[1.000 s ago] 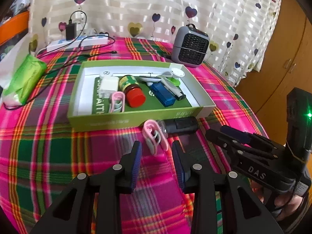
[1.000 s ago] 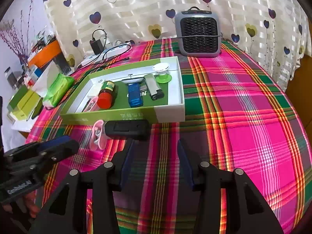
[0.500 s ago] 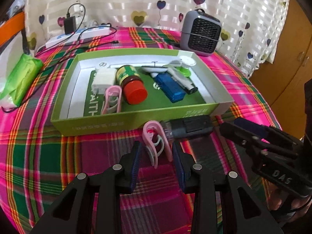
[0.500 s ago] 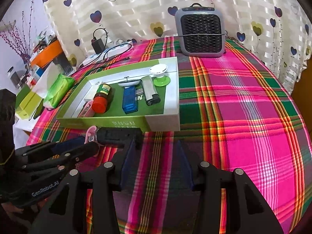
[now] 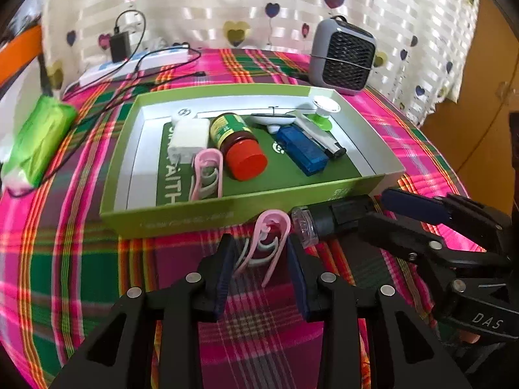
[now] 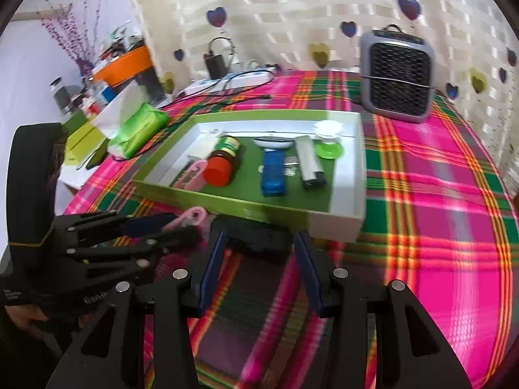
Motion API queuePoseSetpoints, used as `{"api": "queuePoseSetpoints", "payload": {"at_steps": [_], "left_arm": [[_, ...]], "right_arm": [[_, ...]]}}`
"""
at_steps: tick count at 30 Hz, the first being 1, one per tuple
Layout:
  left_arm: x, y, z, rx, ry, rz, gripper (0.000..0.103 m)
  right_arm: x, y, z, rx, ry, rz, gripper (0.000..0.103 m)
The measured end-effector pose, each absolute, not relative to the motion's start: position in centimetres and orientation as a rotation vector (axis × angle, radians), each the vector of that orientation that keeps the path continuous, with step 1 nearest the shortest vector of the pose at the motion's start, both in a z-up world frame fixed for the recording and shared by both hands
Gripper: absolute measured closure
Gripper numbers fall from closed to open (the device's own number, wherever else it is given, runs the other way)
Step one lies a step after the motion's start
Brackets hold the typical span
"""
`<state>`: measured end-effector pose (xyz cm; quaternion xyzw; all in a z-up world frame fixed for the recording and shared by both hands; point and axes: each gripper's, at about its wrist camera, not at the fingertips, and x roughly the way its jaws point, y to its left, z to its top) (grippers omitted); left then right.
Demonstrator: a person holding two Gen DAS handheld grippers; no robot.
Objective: Organize rigid objects
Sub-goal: 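Grasp the second pink clip with the left tool while the right tool grasps the black cylinder, then lift the pink clip with the left tool while the right tool lifts the black cylinder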
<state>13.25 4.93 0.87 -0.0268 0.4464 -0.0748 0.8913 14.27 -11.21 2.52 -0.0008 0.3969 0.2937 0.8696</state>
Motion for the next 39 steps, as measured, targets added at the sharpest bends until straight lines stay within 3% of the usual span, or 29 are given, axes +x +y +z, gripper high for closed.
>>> {"api": "queuePoseSetpoints", "payload": {"at_steps": [15,29,39], "left_arm": [[12.4,7.4,0.9,-0.096,0.93,-0.137,0.072],[12.1,8.4,0.9,-0.091,0.933,-0.116,0.072],[12.0,8.7,0.9,-0.091,0.933,-0.119,0.072]], "right_arm": [[12.5,-9.3,2.2,-0.046,0.884,0.739,0.057],[13.0,-7.0,2.9,-0.283,0.749,0.739,0.057],[14.3,-6.6,2.0,-0.239,0.828,0.801,0.057]]}}
